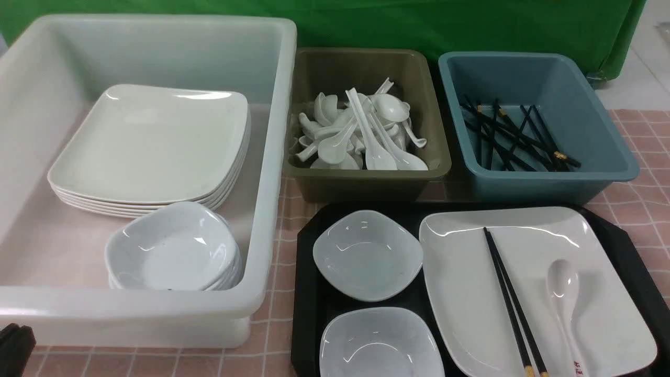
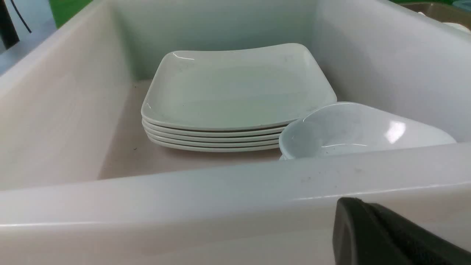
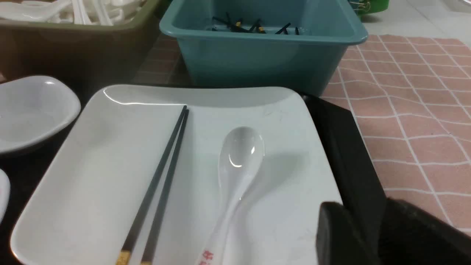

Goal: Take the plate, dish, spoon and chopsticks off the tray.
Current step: Use the right arm to grab a soup spoon from the plate

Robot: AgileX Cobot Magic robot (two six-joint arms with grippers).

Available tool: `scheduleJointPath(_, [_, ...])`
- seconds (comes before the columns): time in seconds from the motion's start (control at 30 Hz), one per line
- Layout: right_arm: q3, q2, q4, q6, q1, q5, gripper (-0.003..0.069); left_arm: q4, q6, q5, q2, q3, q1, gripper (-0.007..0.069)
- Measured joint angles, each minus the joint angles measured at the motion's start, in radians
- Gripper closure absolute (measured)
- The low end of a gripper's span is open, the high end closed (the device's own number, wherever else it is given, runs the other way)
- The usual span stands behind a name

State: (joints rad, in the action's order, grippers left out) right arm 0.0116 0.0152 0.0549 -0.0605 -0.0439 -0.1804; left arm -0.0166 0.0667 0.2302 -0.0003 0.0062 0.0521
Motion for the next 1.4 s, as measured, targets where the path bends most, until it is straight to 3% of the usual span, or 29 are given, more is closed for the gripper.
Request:
scheduleJointPath(0.6, [0.000, 0.000, 0.000, 0.000, 0.000, 0.000, 0.0417, 0.017, 0.001, -0.004, 0.000, 0.000, 0.000, 0.0620])
scheduleJointPath(0.73, [0.000, 0.000, 0.000, 0.000, 0.000, 0.000, 0.0417, -0.126, -0.052, -0.120, 0.000, 0.000, 0.000, 0.0616])
scheduleJointPath(0.83, [0.000, 0.000, 0.000, 0.000, 0.000, 0.000, 0.0417, -0.307, -0.154, -0.254, 0.000, 0.000, 0.000, 0.0608])
scheduleJointPath(1.0, [0.000, 0.000, 0.000, 0.000, 0.000, 0.000, 0.0417, -0.389, -0.216, -0.372, 0.000, 0.000, 0.000, 0.0606])
scheduleJointPath(1.13, [0.000, 0.000, 0.000, 0.000, 0.000, 0.000, 0.0417, -0.396, -0.231, -0.465, 0.000, 0.000, 0.000, 0.0606])
scheduleJointPath(1.27, [0.000, 0.000, -0.006, 0.008, 0.000, 0.005, 0.0417, -0.376, -0.289, -0.674, 0.000, -0.003, 0.000, 0.0606])
scheduleJointPath(1.4, [-0.009, 0.000, -0.143, 0.168, 0.000, 0.104, 0.0417, -0.267, -0.372, -0.556, -0.002, -0.133, 0.000, 0.0604])
